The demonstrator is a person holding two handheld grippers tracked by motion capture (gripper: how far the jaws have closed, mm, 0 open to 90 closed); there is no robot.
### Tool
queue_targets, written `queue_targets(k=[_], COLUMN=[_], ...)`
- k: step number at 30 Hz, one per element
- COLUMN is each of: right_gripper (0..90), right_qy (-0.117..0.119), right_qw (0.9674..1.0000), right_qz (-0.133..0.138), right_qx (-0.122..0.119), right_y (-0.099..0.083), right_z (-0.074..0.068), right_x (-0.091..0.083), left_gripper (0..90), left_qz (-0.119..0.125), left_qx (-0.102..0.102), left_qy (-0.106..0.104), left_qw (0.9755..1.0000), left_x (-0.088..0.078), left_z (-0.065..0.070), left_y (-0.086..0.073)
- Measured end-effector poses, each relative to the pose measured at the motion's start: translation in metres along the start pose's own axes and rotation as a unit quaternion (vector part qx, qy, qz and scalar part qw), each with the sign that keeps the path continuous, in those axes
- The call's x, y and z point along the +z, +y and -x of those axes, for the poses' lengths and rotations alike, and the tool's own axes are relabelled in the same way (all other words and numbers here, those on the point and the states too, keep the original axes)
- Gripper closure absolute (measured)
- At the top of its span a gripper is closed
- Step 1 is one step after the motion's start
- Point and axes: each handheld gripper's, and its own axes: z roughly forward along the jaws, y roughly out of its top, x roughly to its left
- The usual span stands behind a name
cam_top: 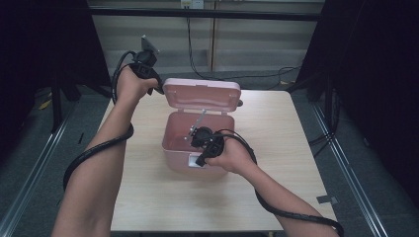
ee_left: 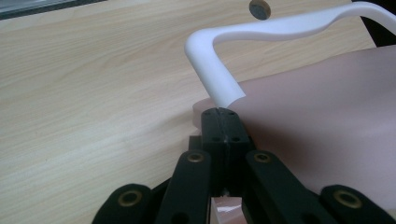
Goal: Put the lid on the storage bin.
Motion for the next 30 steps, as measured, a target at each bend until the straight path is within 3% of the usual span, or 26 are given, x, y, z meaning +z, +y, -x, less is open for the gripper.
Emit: queue_targets(k=[5, 9, 13, 16, 22, 30], right_gripper=[90.0, 90.0, 90.0, 90.0, 90.0, 90.0], right_qy=[0.009, 0.015, -0.011, -0.018, -0.024, -0.02], right_qw=[0.9998, 0.9985, 0.9979, 0.9973, 0.9972, 0.9965], right_qz=[0.016, 0.047, 0.046, 0.051, 0.044, 0.052], right_qx=[0.008, 0.025, 0.044, 0.051, 0.056, 0.063], right_y=[-0.004, -0.014, -0.027, -0.036, -0.043, -0.049], right_z=[0.002, 0.011, 0.025, 0.034, 0.039, 0.045], right_x=[-0.005, -0.025, -0.04, -0.048, -0.049, -0.052], left_gripper=[90.0, 90.0, 90.0, 90.0, 90.0, 90.0], left_qz=[0.0, 0.0, 0.0, 0.003, 0.016, 0.015], left_qx=[0.0, 0.0, 0.005, 0.003, -0.01, 0.007], left_qy=[0.001, -0.001, 0.0, 0.004, 0.011, 0.005], left_qw=[1.0, 1.0, 1.0, 1.0, 0.9998, 0.9998], left_x=[0.001, 0.002, 0.002, 0.001, -0.007, -0.015], left_z=[-0.001, -0.001, -0.001, 0.001, -0.001, 0.009], left_y=[-0.002, -0.001, -0.001, -0.001, 0.008, 0.013])
